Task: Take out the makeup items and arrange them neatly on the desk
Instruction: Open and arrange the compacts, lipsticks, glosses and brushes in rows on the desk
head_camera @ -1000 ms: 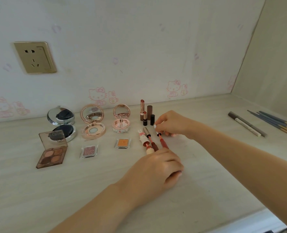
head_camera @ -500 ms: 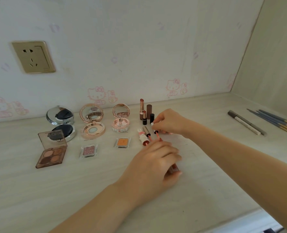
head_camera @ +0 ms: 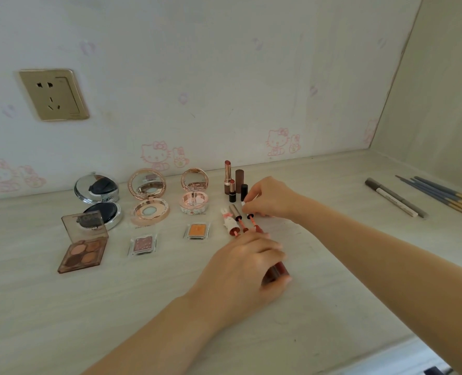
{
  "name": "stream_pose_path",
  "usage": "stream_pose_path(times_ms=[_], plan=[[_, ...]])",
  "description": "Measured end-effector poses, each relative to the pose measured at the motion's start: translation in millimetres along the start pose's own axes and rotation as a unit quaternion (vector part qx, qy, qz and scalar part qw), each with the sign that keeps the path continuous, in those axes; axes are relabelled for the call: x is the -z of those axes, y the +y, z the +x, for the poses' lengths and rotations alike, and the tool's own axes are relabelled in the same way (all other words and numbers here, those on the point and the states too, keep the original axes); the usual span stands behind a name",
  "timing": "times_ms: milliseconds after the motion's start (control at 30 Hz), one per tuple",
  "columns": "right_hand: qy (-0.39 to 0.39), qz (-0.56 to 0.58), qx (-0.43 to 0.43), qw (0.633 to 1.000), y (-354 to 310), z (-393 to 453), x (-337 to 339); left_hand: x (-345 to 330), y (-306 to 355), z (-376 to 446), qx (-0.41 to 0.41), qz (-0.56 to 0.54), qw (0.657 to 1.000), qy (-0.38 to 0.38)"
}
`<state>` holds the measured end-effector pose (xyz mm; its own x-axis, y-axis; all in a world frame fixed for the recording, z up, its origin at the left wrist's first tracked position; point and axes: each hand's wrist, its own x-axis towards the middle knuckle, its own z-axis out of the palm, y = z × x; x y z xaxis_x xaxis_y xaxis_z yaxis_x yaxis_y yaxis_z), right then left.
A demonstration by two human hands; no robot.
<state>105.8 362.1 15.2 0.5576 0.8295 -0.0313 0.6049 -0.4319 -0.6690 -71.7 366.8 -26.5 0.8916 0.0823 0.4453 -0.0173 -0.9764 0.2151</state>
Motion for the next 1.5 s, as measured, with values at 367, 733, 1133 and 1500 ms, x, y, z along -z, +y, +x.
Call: stream_pose_path(times_ms=[367,733,1133,1500], plan=[[0.029,-0.048,0.028,0.998,7.6,-27.3,13.3,-3.8,-0.1,-4.4,0.009,0.002,1.000,0.010],[0.072,-0.152,0.061,0.984,71.9,-111.8,58.3,0.0,14.8,0.2,0.001,0.018,1.000,0.020],[0.118,-0.225,0.050,0.966,136.8,-181.1,108.0,-31.2,57.7,76.7,-0.049,0.015,0.998,-0.030],[0.148,-0.244,-0.009,0.958,189.5,-160.3,159.9,-83.8,70.2,191.3,0.003,-0.025,0.996,-0.091]])
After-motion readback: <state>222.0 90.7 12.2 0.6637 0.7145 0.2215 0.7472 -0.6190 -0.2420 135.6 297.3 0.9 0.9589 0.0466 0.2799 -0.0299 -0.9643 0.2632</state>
